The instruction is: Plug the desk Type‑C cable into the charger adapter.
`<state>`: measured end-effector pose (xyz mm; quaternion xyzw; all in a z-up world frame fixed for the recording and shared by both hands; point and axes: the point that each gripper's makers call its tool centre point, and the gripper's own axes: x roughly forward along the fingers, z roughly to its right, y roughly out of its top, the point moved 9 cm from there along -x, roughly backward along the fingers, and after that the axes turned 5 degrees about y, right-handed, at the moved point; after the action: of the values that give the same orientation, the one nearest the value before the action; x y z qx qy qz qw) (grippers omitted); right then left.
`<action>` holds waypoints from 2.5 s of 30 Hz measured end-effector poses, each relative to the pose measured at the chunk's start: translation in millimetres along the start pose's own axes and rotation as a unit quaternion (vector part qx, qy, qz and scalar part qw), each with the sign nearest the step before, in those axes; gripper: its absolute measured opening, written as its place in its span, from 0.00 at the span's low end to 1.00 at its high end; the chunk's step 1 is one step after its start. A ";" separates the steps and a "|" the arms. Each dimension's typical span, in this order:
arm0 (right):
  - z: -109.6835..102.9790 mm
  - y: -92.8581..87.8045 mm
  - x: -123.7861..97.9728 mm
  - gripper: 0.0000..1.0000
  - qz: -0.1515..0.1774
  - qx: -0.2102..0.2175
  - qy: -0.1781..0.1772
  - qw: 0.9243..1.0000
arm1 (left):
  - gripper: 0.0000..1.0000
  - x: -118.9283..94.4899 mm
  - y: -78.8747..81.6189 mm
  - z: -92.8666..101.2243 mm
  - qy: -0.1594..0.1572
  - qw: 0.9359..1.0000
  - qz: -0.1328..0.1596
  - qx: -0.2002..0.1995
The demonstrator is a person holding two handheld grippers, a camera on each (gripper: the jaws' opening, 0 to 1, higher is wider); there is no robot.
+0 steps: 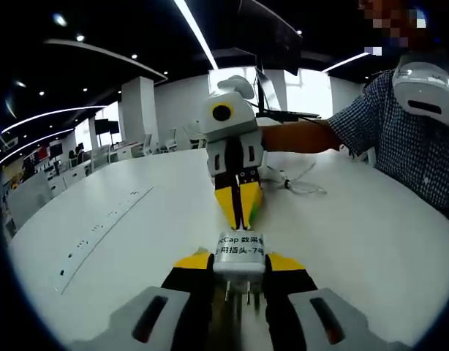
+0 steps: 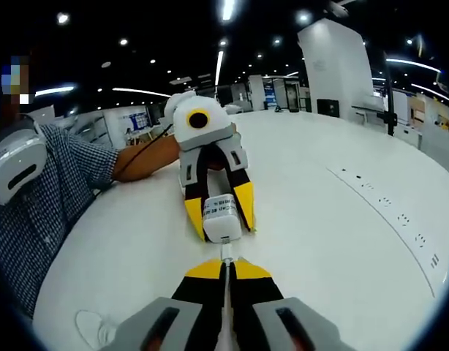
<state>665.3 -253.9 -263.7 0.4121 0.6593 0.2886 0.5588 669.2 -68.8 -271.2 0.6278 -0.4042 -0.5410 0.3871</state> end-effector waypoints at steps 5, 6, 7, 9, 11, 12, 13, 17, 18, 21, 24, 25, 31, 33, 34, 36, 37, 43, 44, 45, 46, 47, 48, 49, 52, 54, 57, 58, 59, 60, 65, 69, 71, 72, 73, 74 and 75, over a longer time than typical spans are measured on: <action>-1.3 1.9 -0.8 0.06 0.004 -0.001 0.001 1.000 | 0.27 0.0 0.2 0.1 0.001 1.000 -0.001 -0.001; -1.4 2.2 -1.4 0.06 0.005 -0.001 0.001 1.000 | 0.27 0.4 0.5 0.3 0.001 1.000 -0.002 0.000; -1.4 2.5 -2.1 0.06 0.006 -0.001 0.001 1.000 | 0.27 0.8 0.8 0.5 0.002 1.000 -0.002 0.000; -1.2 2.7 -3.2 0.06 0.008 0.000 0.001 1.000 | 0.27 1.6 1.3 0.9 0.002 1.000 -0.002 0.001; -1.3 2.6 -3.3 0.06 0.007 0.001 0.001 1.000 | 0.27 1.6 1.3 0.9 0.001 1.000 0.000 0.002; -1.5 2.5 -2.8 0.06 0.005 0.000 0.001 1.000 | 0.27 1.7 1.3 0.8 0.002 1.000 0.000 0.003; -1.7 2.7 -2.3 0.06 0.004 -0.001 0.001 1.000 | 0.27 1.7 1.3 0.8 0.002 1.000 0.000 0.002; -1.5 2.7 -1.4 0.06 0.001 -0.002 0.001 1.000 | 0.27 1.8 1.5 0.7 0.003 1.000 0.000 0.003; -1.5 2.6 -1.3 0.06 0.001 -0.002 0.001 1.000 | 0.27 1.8 1.5 0.8 0.003 1.000 0.001 0.003; -2.2 1.8 -1.2 0.06 0.004 0.001 0.002 1.000 | 0.27 1.7 1.7 0.8 0.003 1.000 0.000 0.002; -2.3 1.7 -1.2 0.06 0.002 0.001 0.000 1.000 | 0.27 1.8 1.7 0.7 0.002 1.000 0.002 0.003; -2.3 1.6 -1.1 0.06 0.002 0.001 0.000 1.000 | 0.27 1.7 1.7 0.8 0.003 1.000 0.001 0.004; -1.9 -0.1 -0.1 0.06 0.001 0.004 0.001 1.000 | 0.27 2.1 2.0 1.0 0.003 1.000 0.002 0.004; -1.9 -0.4 -0.3 0.06 0.002 0.004 0.002 1.000 | 0.27 2.3 1.9 1.0 0.003 1.000 0.002 0.004; -1.7 -0.5 -0.5 0.06 0.002 0.005 0.001 1.000 | 0.27 2.5 1.9 1.2 0.003 1.000 0.002 0.004; -1.2 -0.7 -0.6 0.06 0.002 0.005 0.001 1.000 | 0.27 2.7 1.8 0.9 0.003 1.000 0.002 0.004; -0.7 -1.0 -0.6 0.06 0.002 0.005 0.001 1.000 | 0.27 2.8 1.8 0.8 0.003 1.000 0.001 0.005; -1.4 -1.4 -1.9 0.06 0.009 0.014 0.004 1.000 | 0.27 3.0 2.0 0.8 0.003 1.000 0.000 0.003; -1.4 -1.3 -2.0 0.06 0.009 0.015 0.004 1.000 | 0.27 3.1 2.1 0.8 0.004 1.000 0.000 0.003; -1.5 -1.1 -1.9 0.06 0.010 0.015 0.003 1.000 | 0.27 3.3 2.3 0.8 0.005 1.000 0.000 0.003; -1.8 -1.0 -1.9 0.06 0.009 0.016 0.003 1.000 | 0.27 3.5 2.4 0.7 0.006 1.000 0.000 0.003; -2.2 -0.9 -1.9 0.06 0.009 0.016 0.002 1.000 | 0.27 3.5 2.4 0.7 0.006 1.000 0.000 0.003; -2.4 -0.8 -2.0 0.06 0.010 0.019 0.003 1.000 | 0.27 3.4 2.5 0.8 0.006 1.000 0.000 0.003; -1.6 -0.8 -2.4 0.06 0.013 0.022 0.004 1.000 | 0.27 3.4 2.7 0.9 0.006 1.000 -0.001 0.003; 0.1 -3.5 -1.8 0.06 0.021 0.038 0.008 0.999 | 0.27 3.3 4.2 1.4 0.008 1.000 -0.005 0.008; -0.3 -3.4 -1.8 0.06 0.027 0.043 0.011 0.999 | 0.27 3.5 4.1 1.0 0.009 1.000 -0.004 0.008; -1.3 -3.4 -0.3 0.06 0.022 0.042 0.006 0.999 | 0.27 5.6 3.9 0.3 0.010 1.000 0.001 0.003; -1.5 -3.2 -0.1 0.06 0.022 0.039 0.005 0.999 | 0.27 5.8 4.1 0.3 0.010 1.000 0.000 0.004; -1.9 -2.6 0.2 0.06 0.022 0.036 0.006 0.999 | 0.27 5.8 4.3 0.1 0.009 1.000 -0.001 0.003; -1.8 -2.4 0.6 0.06 0.018 0.027 0.003 0.999 | 0.27 5.8 4.3 0.0 0.009 1.000 -0.001 0.003; -4.6 -1.2 1.2 0.06 0.012 -0.070 -0.012 0.997 | 0.27 5.6 3.7 0.0 0.010 1.000 0.001 0.000; -2.6 -3.5 1.8 0.06 0.014 -0.073 -0.011 0.997 | 0.27 5.5 3.3 -0.5 0.010 1.000 0.000 -0.005; -2.1 -3.9 2.5 0.06 0.015 -0.078 -0.012 0.997 | 0.27 5.4 2.7 -0.5 0.009 1.000 0.002 -0.006; -1.9 -4.5 3.5 0.07 0.012 -0.082 -0.013 0.996 | 0.27 5.4 2.3 -0.5 0.009 1.000 0.004 -0.007; -1.5 -5.9 4.5 0.08 0.003 -0.088 -0.016 0.996 | 0.27 5.3 2.1 -0.6 0.009 1.000 0.006 -0.007; -2.3 -3.9 4.5 0.09 0.014 -0.100 -0.016 0.995 | 0.27 5.5 1.8 -0.7 0.009 1.000 0.007 -0.009; -4.7 -4.2 4.8 0.10 0.015 -0.097 -0.014 0.995 | 0.27 5.5 1.7 -0.9 0.009 1.000 0.008 -0.011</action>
<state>659.7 -251.4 -268.7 0.3696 0.6141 0.3538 0.6009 670.5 -74.5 -271.5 0.6251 -0.3997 -0.5369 0.4016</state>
